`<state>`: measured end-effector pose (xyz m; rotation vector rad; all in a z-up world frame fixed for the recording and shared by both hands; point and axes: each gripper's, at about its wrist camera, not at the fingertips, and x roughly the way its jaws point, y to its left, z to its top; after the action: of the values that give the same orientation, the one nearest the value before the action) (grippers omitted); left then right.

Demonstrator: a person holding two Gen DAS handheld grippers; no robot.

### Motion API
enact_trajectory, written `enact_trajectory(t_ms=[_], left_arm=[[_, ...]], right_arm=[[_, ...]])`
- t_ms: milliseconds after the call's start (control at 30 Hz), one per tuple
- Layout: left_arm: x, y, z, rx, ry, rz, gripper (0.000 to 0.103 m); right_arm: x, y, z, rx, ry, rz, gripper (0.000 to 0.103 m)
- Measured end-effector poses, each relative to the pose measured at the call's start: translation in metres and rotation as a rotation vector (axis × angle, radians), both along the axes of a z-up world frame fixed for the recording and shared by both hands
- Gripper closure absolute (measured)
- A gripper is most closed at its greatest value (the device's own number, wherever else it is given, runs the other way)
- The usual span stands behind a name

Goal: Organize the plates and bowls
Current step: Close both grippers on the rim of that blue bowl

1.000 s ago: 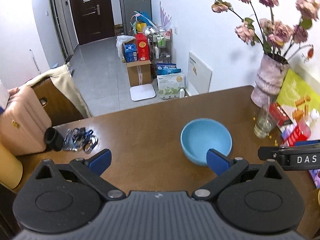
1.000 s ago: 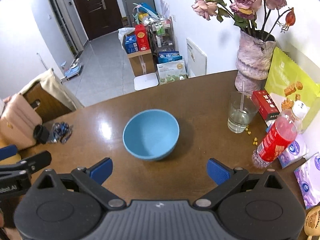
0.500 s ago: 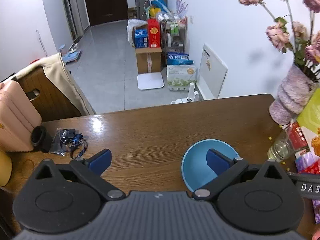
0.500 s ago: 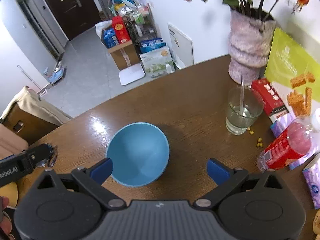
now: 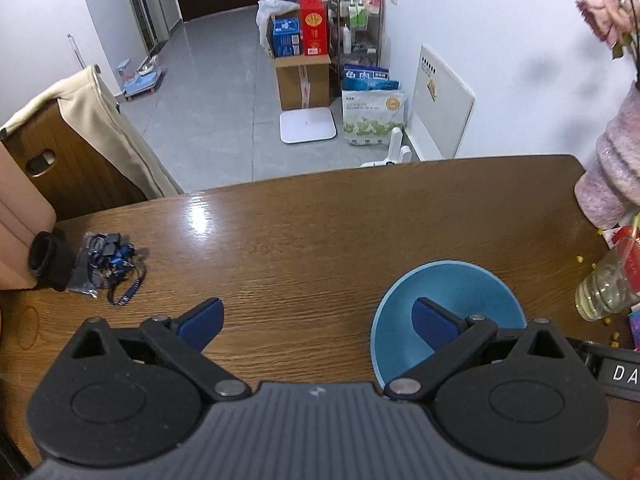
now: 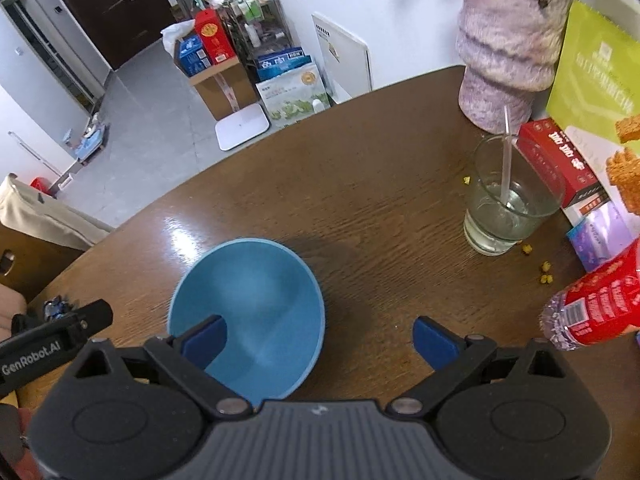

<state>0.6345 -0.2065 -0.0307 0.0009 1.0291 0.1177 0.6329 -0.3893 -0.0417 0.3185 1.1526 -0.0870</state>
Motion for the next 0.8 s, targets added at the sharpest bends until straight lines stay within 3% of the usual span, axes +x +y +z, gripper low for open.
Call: enact_trajectory(t_ms=[200, 433, 633, 700, 767, 800], left_arm=[[0.012, -0.004, -0.029, -0.013, 0.034, -0.006, 0.004], [0.024, -0.006, -0.057, -0.03, 0.059, -0.018, 0.019], [0.027, -0.009, -0.076, -0.06, 0.08, -0.032, 0.039], [0.028, -0.01, -0.08, -0.076, 0.088, -0.035, 0.049], [0.028, -0.011, -0.083, -0.096, 0.095, -0.045, 0.068], [0.028, -0.012, -0.084, -0.107, 0.095, -0.054, 0.072]], right_arm=[[0.013, 0.001, -0.022, -0.006, 0.006, -0.008, 0.009], [0.024, 0.0, -0.048, -0.014, 0.013, -0.009, 0.014], [0.027, 0.0, -0.062, 0.001, 0.026, 0.0, 0.033], [0.027, 0.003, -0.065, -0.003, 0.031, 0.002, 0.047], [0.027, 0.006, -0.069, 0.001, 0.037, 0.003, 0.056], [0.026, 0.006, -0.07, 0.003, 0.037, 0.0, 0.063]])
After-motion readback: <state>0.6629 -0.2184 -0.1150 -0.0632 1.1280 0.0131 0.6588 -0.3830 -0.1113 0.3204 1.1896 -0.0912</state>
